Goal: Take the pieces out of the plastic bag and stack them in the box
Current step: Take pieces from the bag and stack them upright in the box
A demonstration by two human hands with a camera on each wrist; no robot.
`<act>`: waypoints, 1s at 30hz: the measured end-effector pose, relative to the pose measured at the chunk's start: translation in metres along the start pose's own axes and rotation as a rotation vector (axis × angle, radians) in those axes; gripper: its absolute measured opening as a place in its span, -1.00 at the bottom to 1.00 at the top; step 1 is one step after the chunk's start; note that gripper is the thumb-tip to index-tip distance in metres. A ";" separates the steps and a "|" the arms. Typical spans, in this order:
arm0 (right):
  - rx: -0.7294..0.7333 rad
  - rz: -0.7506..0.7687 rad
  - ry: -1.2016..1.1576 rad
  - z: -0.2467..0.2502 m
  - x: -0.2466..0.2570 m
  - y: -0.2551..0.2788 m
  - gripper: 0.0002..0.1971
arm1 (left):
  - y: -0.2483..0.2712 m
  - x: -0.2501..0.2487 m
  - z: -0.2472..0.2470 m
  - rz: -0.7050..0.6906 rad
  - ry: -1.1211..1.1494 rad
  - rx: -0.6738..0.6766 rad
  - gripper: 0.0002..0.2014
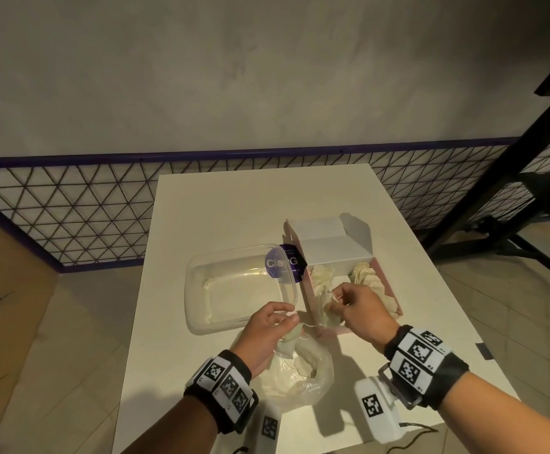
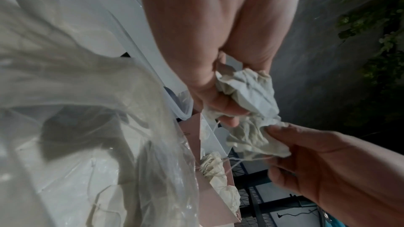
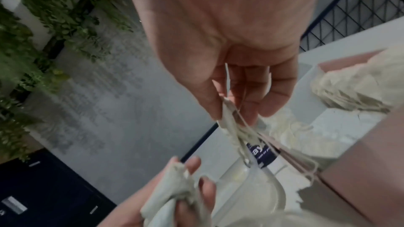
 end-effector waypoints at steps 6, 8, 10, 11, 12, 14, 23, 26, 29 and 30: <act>0.300 -0.273 -0.527 -0.051 -0.010 0.022 -0.83 | 0.002 -0.012 0.001 -0.150 -0.125 -0.141 -0.73; 0.331 -0.340 -0.649 -0.058 -0.013 0.023 -0.77 | 0.003 -0.018 0.001 -0.196 -0.153 -0.155 -0.73; 0.362 -0.377 -0.734 -0.060 -0.014 0.022 -0.71 | 0.003 -0.019 0.002 -0.207 -0.137 -0.174 -0.73; 0.390 -0.383 -0.753 -0.060 -0.013 0.022 -0.68 | 0.002 -0.019 0.003 -0.205 -0.138 -0.193 -0.72; 0.414 -0.383 -0.763 -0.060 -0.013 0.023 -0.64 | 0.001 -0.017 0.005 -0.198 -0.150 -0.216 -0.71; 0.422 -0.367 -0.753 -0.059 -0.014 0.023 -0.59 | 0.000 -0.013 0.008 -0.191 -0.183 -0.241 -0.69; 0.215 -0.321 -0.623 -0.063 -0.031 0.021 -0.64 | 0.001 -0.007 0.006 -0.141 -0.240 -0.173 -0.68; 0.179 -0.323 -0.660 -0.059 -0.031 0.021 -0.73 | 0.005 -0.006 0.001 -0.094 -0.200 -0.085 -0.74; 0.164 -0.320 -0.704 -0.056 -0.031 0.021 -0.78 | 0.009 -0.005 -0.003 -0.029 -0.131 -0.006 -0.92; 0.162 -0.316 -0.714 -0.056 -0.031 0.021 -0.77 | 0.010 -0.004 -0.004 -0.011 -0.112 0.026 -0.94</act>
Point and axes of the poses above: each hand's wrist, its own y-axis away from the middle knuckle, its own z-axis out of the back of the hand, x = y × z, the point moved 6 cm from there along -y, towards the middle knuckle, and after that the axes turned 2 degrees about -y, right-handed, at the moved point
